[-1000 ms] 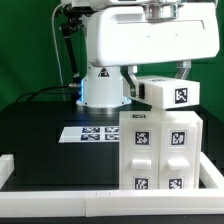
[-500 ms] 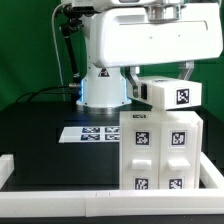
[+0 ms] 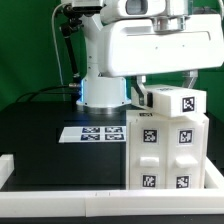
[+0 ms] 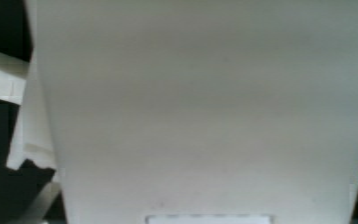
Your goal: Assemble cabinet
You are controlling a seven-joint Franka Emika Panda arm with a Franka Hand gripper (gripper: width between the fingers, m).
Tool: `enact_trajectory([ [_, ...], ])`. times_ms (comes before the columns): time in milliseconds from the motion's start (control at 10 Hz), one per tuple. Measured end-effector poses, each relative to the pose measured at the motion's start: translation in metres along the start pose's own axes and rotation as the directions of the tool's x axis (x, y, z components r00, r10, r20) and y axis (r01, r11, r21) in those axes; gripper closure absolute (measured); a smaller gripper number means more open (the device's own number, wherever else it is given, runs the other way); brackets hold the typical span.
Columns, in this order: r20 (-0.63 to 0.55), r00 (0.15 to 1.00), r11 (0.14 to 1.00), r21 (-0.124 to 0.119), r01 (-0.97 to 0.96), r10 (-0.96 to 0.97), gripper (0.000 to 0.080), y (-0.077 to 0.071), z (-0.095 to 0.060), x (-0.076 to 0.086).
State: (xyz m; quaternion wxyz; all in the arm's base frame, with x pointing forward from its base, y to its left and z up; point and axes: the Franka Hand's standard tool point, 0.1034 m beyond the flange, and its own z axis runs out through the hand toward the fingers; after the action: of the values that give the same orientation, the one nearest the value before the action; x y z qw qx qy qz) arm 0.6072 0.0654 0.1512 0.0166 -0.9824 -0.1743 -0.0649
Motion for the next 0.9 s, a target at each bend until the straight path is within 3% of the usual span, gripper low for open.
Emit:
enact_trajectory([
  [900, -0.007, 1.0, 1.0, -0.002, -0.009, 0.009, 0.0255, 0.0006, -0.0001, 0.0013],
])
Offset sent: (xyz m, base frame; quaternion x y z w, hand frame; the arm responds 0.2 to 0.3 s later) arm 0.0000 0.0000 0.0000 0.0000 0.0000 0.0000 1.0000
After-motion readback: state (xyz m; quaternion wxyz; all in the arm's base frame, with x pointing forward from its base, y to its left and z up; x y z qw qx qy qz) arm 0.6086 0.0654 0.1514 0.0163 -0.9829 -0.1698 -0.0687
